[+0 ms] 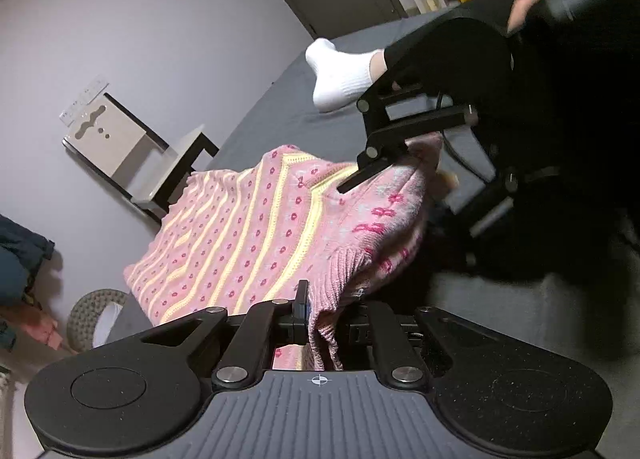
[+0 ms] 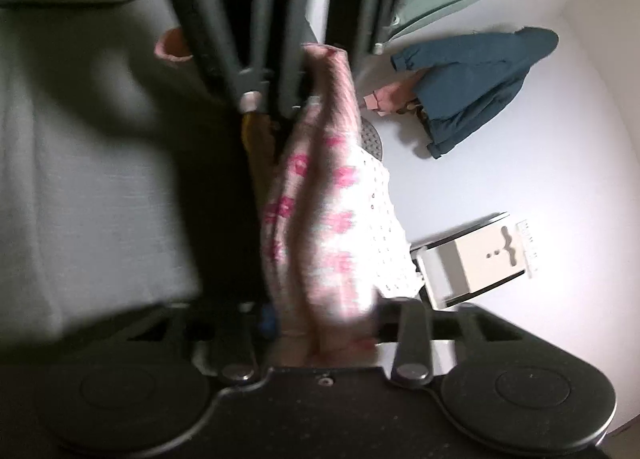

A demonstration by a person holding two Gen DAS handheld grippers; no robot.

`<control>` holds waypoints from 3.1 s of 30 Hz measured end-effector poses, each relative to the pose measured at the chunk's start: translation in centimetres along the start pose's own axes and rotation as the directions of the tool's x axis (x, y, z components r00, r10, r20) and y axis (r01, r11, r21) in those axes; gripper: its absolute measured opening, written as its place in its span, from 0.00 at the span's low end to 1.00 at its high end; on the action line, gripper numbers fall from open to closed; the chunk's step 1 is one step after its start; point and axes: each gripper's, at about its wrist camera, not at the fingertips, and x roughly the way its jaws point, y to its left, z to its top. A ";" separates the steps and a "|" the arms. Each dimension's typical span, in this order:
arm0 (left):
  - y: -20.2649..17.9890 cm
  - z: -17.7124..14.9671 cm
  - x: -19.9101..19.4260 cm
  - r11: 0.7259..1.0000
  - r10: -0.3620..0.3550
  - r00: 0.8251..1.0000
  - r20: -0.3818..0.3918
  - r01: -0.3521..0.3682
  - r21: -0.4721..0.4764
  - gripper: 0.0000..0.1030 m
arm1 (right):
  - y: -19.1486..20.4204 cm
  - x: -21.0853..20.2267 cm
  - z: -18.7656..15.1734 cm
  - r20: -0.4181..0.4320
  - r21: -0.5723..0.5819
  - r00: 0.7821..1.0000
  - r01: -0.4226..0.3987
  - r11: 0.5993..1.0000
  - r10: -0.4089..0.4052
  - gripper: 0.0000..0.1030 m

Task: Fold clothes

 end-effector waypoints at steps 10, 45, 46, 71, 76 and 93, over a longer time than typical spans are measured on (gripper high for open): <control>-6.6 -0.3 0.9 0.928 0.198 0.979 0.051 -0.204 0.313 0.77 | -2.1 -0.3 -0.5 0.047 0.103 0.998 -0.049 0.993 0.044 0.26; -3.5 0.2 -1.4 0.966 0.207 0.976 0.068 -0.215 0.140 0.08 | 1.7 -0.7 2.0 0.034 -0.124 0.999 0.008 0.992 -0.004 0.15; -3.5 0.2 -2.1 0.964 0.209 0.975 0.075 -0.219 0.151 0.08 | 1.4 -1.5 2.6 0.034 -0.112 0.999 -0.003 0.994 0.006 0.15; -2.1 2.2 -12.1 0.972 0.006 0.997 0.072 -0.023 0.235 0.09 | -6.4 -9.8 8.5 0.059 0.158 0.806 -0.590 0.792 0.589 0.16; 3.4 4.4 -8.0 0.972 -0.002 0.999 0.041 -0.007 0.236 0.09 | -12.9 -3.4 8.5 0.062 0.255 0.731 -0.670 0.697 0.680 0.16; 12.3 5.0 8.2 0.988 -0.101 0.986 -0.136 0.116 0.104 0.09 | -18.3 14.7 3.3 -0.008 0.472 0.686 -0.639 0.608 0.728 0.19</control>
